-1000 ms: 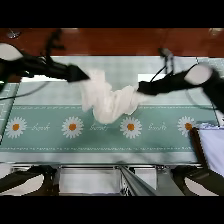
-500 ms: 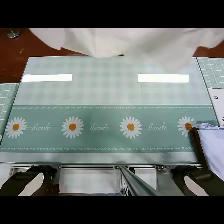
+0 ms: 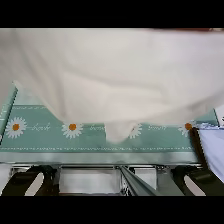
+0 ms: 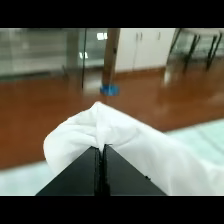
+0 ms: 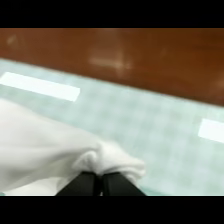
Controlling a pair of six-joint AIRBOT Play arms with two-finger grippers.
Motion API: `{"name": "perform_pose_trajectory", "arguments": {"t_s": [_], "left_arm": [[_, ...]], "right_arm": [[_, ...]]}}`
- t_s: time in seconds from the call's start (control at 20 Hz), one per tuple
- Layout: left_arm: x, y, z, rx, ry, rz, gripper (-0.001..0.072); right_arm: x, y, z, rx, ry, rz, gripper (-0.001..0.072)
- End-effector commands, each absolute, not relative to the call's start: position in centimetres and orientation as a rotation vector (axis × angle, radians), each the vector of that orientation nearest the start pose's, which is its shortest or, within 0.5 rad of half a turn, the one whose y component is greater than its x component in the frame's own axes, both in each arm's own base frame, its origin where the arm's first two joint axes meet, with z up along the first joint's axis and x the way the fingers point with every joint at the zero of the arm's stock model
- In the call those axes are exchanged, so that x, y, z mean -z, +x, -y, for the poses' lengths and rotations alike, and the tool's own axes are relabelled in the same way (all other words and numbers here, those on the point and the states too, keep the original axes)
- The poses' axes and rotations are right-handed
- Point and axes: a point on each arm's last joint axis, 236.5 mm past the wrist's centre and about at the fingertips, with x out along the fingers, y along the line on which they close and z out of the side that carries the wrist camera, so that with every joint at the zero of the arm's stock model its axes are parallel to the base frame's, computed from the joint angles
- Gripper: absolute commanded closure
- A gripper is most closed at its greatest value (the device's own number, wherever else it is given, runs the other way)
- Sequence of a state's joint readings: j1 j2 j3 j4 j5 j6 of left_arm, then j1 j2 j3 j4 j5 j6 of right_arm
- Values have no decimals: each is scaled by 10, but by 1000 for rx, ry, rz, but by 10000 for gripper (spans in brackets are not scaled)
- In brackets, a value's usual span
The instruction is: Fold the shirts.
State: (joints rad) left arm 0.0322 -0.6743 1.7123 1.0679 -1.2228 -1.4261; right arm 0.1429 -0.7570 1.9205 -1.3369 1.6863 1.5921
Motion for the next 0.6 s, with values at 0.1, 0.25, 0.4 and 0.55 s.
{"name": "perform_pose_trajectory", "arguments": {"t_s": [0.1, 0.25, 0.4, 0.55], "left_arm": [[-299, 252, 99, 430, -137, -625, 679], [-197, 277, 97, 384, -257, -829, 679], [-111, 305, 96, 318, -396, -896, 679], [-57, 331, 93, 245, -530, -913, 679]], "right_arm": [[-279, 198, -88, -386, 11, -934, 685], [-187, 222, -83, -328, 34, -1119, 685], [-94, 255, -55, -150, 50, -1204, 686], [-42, 299, -25, 4, 191, -1219, 686]]}}
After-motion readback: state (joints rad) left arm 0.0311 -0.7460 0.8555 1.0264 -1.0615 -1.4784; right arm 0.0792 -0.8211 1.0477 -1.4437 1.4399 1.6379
